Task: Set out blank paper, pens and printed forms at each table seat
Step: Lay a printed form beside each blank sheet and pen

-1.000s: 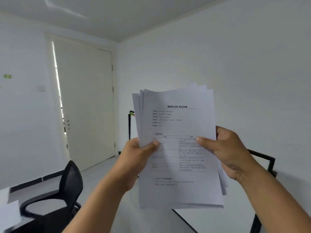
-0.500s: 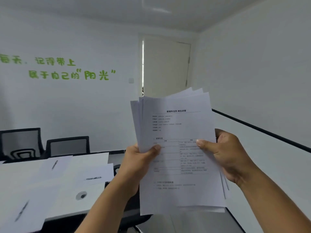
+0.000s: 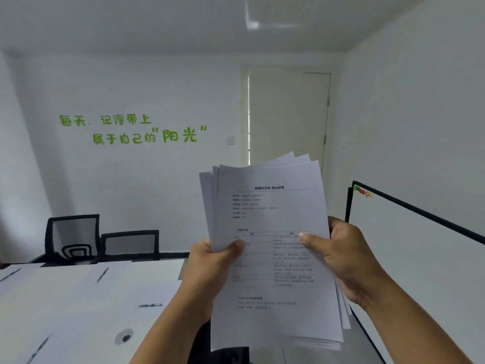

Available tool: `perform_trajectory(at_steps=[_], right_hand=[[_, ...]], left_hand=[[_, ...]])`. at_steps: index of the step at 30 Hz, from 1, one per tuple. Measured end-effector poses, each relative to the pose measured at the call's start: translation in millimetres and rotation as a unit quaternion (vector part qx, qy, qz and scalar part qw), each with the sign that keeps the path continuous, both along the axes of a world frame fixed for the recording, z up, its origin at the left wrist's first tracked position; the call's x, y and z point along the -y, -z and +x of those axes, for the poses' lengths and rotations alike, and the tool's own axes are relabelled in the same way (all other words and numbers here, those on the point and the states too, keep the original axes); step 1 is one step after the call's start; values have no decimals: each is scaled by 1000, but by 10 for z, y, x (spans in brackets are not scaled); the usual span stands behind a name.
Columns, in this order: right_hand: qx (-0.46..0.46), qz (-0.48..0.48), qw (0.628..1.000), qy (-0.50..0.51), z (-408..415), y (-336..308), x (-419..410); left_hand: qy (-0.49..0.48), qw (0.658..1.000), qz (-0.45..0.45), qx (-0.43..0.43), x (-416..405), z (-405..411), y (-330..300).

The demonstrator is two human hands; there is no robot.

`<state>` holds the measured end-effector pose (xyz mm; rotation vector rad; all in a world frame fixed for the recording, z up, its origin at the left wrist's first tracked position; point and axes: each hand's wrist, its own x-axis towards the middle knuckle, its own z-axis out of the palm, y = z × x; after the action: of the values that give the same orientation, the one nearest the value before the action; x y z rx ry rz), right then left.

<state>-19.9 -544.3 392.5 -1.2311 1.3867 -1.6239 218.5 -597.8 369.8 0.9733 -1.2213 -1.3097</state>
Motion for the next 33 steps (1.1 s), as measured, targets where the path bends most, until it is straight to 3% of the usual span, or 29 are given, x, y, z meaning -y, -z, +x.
perform_trajectory(at_steps=[8,17,33], right_hand=[[-5,-20,999,-27,-821,-97,489],[20,-18,998,-64,-1022,26,1323],[33,8,997,-75,-914,79,3597]], left_hand=[[-15,1000,-13,9,373,-774,-144],[-43,999,-7,17,1017,-937,-97],[-78,997,1,18,3237,-844,-19]])
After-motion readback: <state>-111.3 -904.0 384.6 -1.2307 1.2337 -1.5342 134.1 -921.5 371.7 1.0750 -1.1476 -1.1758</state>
